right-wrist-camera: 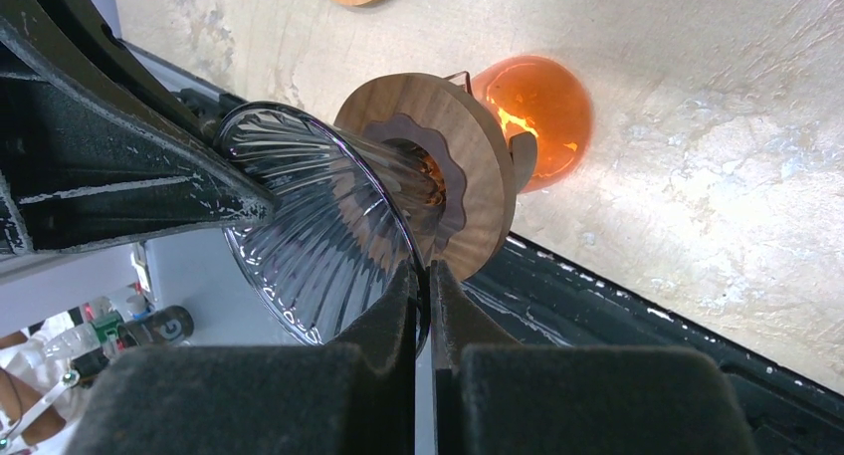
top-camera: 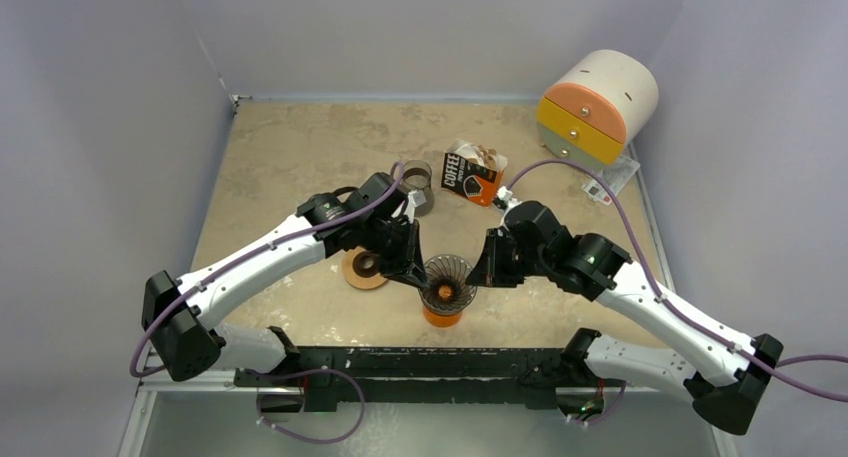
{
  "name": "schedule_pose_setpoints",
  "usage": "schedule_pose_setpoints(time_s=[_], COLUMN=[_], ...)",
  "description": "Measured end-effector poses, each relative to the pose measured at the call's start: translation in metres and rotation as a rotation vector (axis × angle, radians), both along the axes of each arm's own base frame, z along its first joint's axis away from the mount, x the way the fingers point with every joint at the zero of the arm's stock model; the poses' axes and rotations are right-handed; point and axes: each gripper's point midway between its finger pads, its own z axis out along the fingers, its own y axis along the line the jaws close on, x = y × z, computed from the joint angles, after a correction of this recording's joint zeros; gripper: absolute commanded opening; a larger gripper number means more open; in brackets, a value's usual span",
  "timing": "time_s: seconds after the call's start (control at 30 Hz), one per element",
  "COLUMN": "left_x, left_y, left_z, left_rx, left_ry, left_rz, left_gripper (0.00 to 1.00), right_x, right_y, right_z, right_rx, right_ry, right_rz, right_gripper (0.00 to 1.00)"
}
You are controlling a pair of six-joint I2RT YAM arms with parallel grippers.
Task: Place the coffee filter in the dripper
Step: Place the coffee dripper in the dripper holder.
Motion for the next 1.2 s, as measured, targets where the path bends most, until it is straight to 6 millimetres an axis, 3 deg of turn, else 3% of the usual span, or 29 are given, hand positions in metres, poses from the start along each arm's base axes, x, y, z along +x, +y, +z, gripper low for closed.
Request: schedule_pose_setpoints(time_s=[0.8, 0.87, 1.2], left_x=[0.004, 0.004, 0.004], left_y=[0.000, 0.001, 0.000], left_z=[-0.010, -0.009, -0.014], left_rx=[-0.016, -0.015, 0.010], left_ry=[0.030, 0.026, 0.023], left_rz=[0.001, -0.004, -0.035], left_gripper=[0.02, 0.04, 0.17], right_x=[0.006, 0.006, 0.006], right_y=[0.004, 0.004, 0.005], right_z=[-0.006, -0.005, -0.003], right_rx=[0.003, 0.004, -0.008], right_ry=[-0.001, -0.002, 0.004], right_rz=[-0.004, -0.004, -0.001], right_gripper=[0.00, 0.06, 0.16])
